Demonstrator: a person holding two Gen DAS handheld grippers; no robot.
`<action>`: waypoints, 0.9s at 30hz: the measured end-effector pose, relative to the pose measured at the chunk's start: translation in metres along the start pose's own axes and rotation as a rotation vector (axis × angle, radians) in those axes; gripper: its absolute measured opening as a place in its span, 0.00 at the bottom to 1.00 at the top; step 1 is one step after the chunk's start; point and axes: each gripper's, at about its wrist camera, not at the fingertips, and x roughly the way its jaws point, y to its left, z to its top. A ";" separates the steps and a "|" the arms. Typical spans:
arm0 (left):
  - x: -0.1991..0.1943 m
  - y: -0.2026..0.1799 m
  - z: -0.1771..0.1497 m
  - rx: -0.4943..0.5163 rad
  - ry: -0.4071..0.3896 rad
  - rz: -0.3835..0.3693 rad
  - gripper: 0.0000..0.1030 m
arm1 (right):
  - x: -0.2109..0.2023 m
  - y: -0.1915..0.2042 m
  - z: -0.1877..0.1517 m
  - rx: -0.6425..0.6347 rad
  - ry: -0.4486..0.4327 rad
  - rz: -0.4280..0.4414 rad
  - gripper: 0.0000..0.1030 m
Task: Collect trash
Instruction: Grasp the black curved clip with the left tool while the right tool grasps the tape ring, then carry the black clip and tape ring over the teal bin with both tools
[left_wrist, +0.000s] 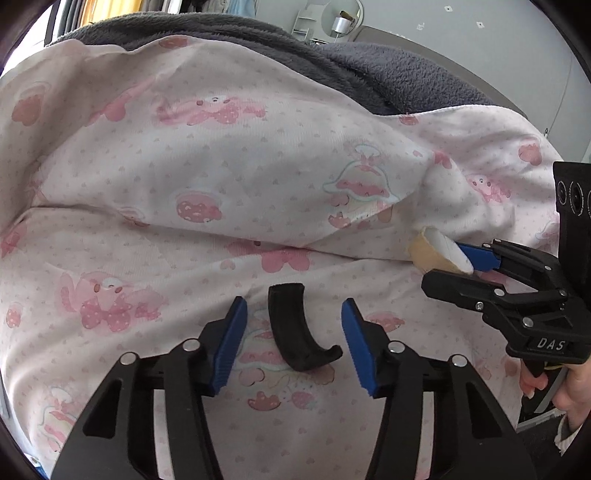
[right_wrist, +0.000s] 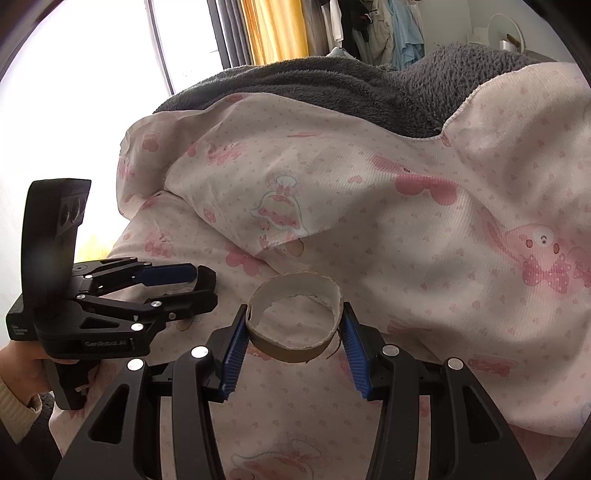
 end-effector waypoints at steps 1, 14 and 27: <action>0.001 -0.001 0.000 0.007 0.002 0.001 0.50 | -0.001 0.001 0.000 -0.001 -0.001 0.001 0.48; 0.000 -0.005 -0.002 0.015 -0.007 0.025 0.21 | -0.006 0.014 0.009 0.015 -0.021 0.021 0.48; -0.067 0.009 -0.032 0.029 -0.063 0.059 0.21 | -0.030 0.055 0.015 0.054 -0.083 0.053 0.48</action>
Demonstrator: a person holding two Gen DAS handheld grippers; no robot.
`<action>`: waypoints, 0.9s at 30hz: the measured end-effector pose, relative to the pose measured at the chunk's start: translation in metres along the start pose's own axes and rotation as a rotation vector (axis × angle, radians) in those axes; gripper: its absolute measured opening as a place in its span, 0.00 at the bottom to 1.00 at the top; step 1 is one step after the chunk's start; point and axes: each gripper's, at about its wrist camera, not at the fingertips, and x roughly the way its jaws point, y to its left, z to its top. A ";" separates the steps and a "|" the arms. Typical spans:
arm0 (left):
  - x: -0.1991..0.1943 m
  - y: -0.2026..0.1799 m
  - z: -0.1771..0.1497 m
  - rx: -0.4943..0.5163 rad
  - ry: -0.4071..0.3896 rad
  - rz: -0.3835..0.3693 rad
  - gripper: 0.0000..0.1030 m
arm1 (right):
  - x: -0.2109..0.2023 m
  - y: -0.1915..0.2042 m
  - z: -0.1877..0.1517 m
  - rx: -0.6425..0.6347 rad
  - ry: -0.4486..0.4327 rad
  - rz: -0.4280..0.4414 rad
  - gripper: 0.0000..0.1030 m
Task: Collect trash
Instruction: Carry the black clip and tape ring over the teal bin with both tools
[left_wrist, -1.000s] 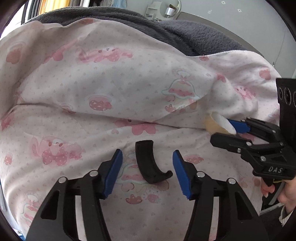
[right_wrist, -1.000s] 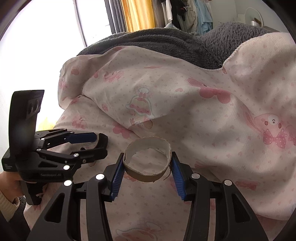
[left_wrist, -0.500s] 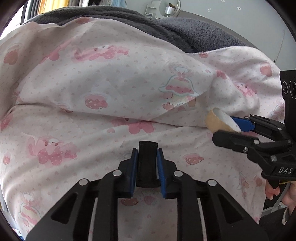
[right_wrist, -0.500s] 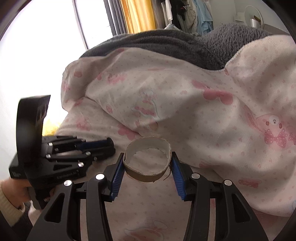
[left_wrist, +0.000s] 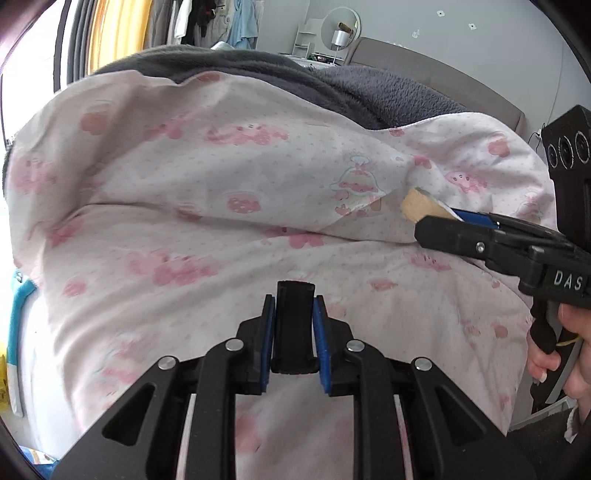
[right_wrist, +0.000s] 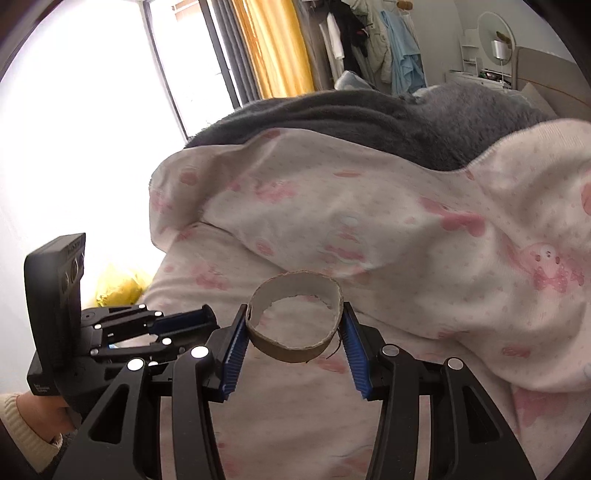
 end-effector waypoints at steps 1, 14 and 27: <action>-0.006 0.003 -0.003 -0.004 -0.004 0.005 0.21 | 0.001 0.006 0.000 -0.001 -0.001 0.004 0.48; -0.086 0.037 -0.041 -0.039 -0.040 0.092 0.21 | 0.000 0.094 -0.017 -0.055 -0.010 0.058 0.48; -0.151 0.085 -0.095 -0.119 -0.017 0.194 0.21 | 0.005 0.195 -0.038 -0.165 0.005 0.117 0.48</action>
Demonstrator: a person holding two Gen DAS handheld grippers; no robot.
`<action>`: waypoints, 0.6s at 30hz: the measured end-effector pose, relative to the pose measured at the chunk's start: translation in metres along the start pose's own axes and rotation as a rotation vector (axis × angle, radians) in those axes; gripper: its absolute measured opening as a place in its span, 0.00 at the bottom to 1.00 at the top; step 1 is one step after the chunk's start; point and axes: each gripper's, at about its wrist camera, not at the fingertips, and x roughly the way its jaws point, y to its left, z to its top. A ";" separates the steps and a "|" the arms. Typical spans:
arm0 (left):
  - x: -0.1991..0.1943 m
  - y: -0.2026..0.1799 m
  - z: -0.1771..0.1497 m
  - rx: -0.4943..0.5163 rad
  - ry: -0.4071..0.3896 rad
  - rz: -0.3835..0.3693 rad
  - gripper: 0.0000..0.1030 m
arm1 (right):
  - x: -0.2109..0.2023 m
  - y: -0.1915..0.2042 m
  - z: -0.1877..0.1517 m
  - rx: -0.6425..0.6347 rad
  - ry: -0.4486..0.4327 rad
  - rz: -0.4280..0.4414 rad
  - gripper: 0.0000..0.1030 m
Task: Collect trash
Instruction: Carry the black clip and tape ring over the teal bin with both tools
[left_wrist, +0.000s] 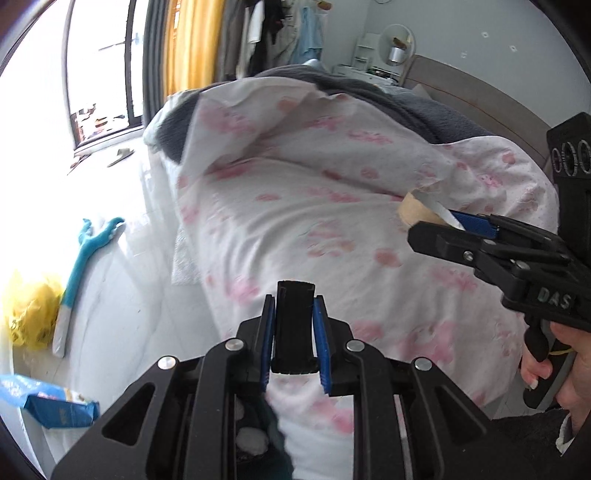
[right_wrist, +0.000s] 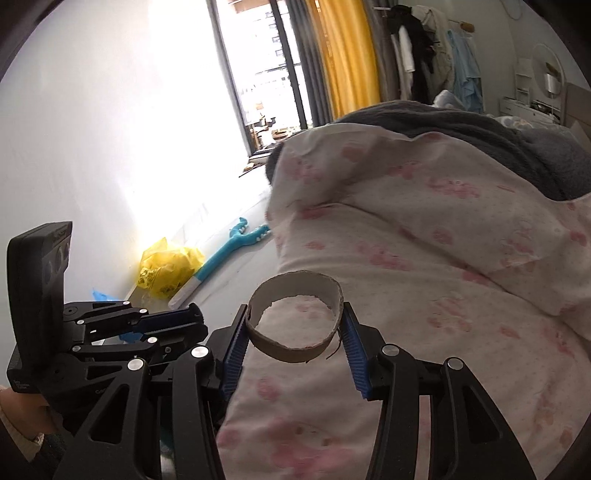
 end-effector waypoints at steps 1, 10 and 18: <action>-0.002 0.004 -0.002 -0.008 0.001 0.004 0.21 | -0.001 0.009 0.001 -0.019 -0.001 -0.001 0.48; -0.015 0.039 -0.017 -0.065 0.018 0.037 0.21 | 0.003 0.056 -0.002 -0.104 0.005 0.040 0.48; -0.009 0.066 -0.031 -0.104 0.085 0.076 0.21 | 0.016 0.071 -0.003 -0.118 0.020 0.069 0.48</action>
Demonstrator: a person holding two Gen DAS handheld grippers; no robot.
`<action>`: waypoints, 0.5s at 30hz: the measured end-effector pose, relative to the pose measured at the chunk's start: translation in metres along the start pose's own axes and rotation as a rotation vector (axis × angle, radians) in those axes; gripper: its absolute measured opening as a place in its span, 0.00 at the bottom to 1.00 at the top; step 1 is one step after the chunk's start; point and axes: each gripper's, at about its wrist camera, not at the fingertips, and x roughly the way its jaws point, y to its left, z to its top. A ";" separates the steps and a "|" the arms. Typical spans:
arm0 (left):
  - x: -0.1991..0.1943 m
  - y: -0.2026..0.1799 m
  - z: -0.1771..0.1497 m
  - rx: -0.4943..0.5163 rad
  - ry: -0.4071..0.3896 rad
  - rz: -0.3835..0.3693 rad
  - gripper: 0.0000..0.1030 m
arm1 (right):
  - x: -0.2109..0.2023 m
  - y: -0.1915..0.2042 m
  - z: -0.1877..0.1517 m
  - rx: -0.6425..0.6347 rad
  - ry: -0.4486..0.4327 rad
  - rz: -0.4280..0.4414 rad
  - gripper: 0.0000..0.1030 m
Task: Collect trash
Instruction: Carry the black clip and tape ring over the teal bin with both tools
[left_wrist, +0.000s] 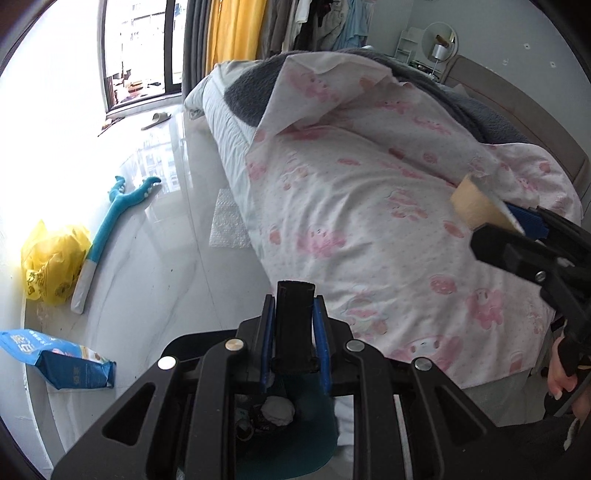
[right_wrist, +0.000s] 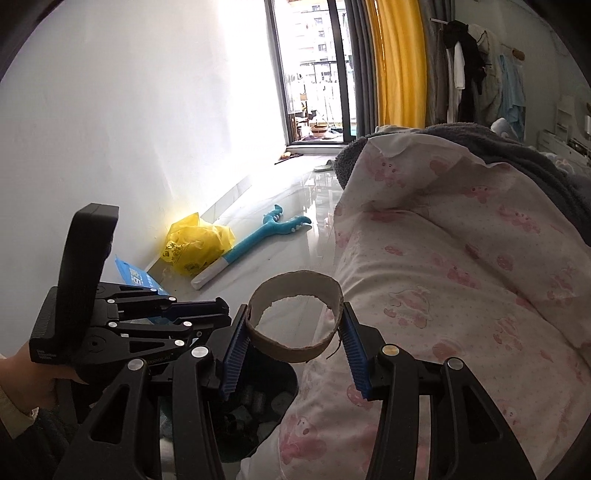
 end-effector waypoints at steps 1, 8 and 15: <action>0.003 0.003 -0.001 -0.004 0.011 0.004 0.21 | 0.002 0.003 0.001 -0.002 0.002 0.005 0.48; 0.023 0.025 -0.017 -0.031 0.089 0.025 0.21 | 0.012 0.023 0.003 -0.028 0.015 0.029 0.48; 0.036 0.049 -0.035 -0.055 0.175 0.047 0.21 | 0.025 0.035 0.007 -0.031 0.028 0.038 0.48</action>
